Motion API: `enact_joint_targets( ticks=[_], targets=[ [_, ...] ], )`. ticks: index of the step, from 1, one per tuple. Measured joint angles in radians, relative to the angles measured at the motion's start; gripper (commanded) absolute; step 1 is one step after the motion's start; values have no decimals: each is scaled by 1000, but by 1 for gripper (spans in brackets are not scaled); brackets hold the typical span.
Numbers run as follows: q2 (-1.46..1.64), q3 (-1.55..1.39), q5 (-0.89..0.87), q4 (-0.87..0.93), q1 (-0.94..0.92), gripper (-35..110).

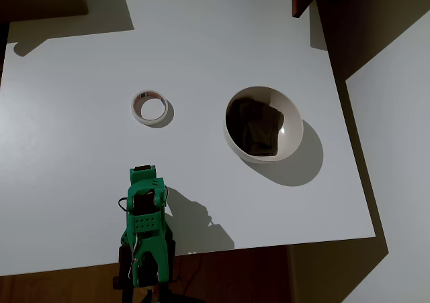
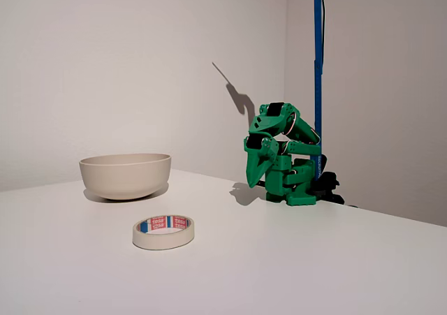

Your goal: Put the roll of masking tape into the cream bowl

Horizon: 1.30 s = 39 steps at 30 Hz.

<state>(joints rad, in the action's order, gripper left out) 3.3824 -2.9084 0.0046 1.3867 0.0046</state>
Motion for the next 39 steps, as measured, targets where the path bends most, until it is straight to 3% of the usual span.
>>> enact_joint_targets(
  ticks=[30,39],
  targets=[
    [-2,0,9,-49,0,-8],
    [-437,293,0,-161,0,-8]
  ],
)
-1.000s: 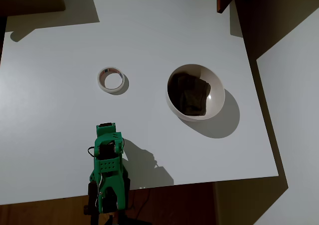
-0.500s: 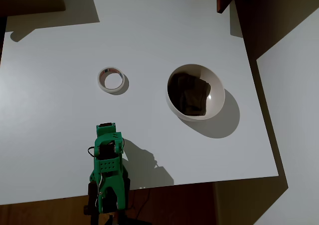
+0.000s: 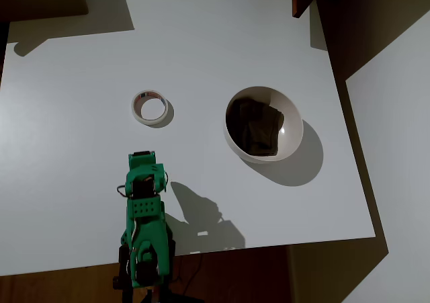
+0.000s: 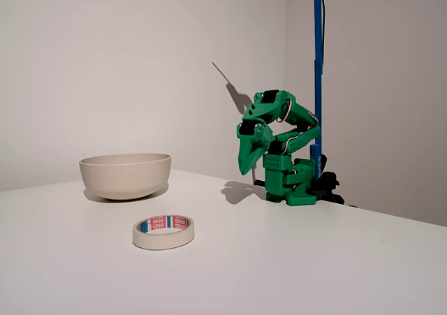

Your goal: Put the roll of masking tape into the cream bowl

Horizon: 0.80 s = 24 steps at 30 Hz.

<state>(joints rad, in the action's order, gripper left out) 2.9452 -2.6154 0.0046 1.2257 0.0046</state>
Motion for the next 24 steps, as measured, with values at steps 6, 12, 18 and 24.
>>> enact_joint_targets(
  ticks=[6,12,18,24],
  targets=[
    [-348,334,-25,3,-44,-8],
    [-811,689,-52,60,-107,-8],
    [-1095,884,-66,81,-117,-8],
    [-1312,1048,-77,98,-75,-2]
  ],
)
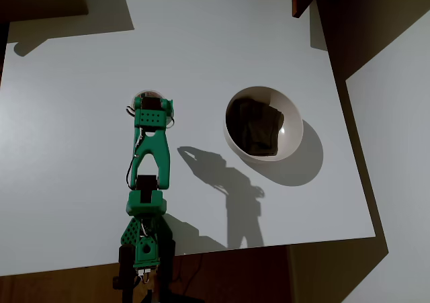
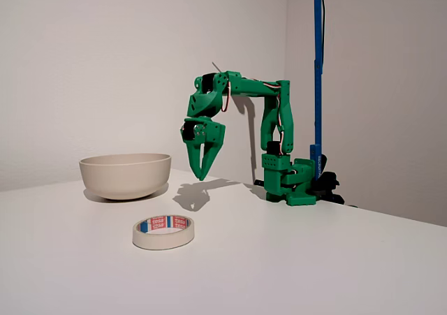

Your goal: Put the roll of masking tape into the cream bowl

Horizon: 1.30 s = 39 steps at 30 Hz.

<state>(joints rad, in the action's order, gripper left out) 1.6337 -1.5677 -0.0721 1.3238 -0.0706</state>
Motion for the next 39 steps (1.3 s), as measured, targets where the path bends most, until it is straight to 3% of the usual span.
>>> enact_joint_targets(
  ticks=[5,23,39],
  targets=[
    [-98,118,-15,32,15,16],
    [-298,144,-2,-66,-58,16],
    [-379,144,-40,-109,31,13]
  ],
)
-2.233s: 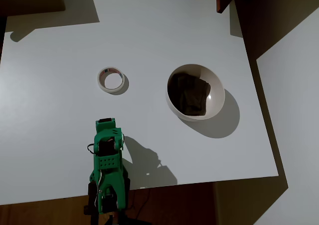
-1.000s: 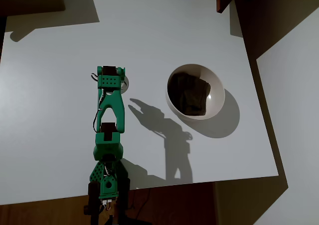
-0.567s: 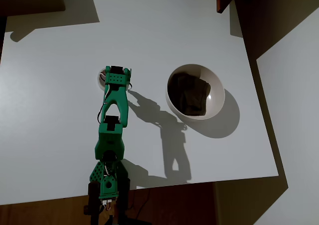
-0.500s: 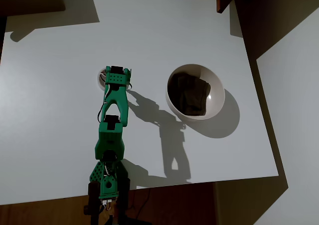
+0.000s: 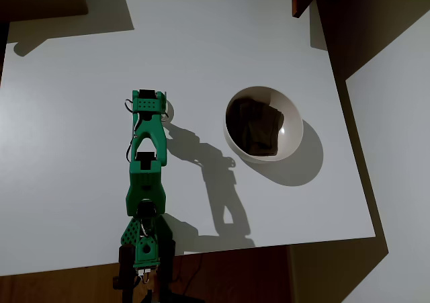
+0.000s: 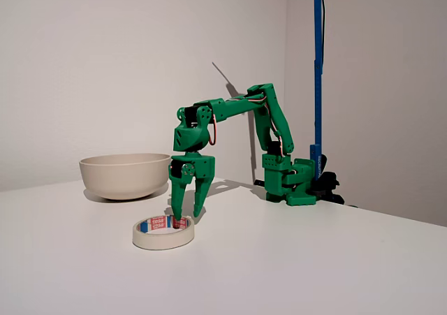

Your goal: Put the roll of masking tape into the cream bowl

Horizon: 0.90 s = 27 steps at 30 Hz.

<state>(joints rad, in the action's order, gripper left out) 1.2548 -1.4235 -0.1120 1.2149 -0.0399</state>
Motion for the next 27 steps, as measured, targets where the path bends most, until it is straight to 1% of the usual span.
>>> enact_joint_targets(
  ticks=[12,14,15,16,27],
  targets=[
    [-81,2,-5,-46,5,12],
    [-91,9,-6,-57,5,10],
    [-91,14,-6,-55,9,4],
    [-91,15,-3,-57,12,-8],
    [-92,17,-12,-75,21,-8]
  ],
)
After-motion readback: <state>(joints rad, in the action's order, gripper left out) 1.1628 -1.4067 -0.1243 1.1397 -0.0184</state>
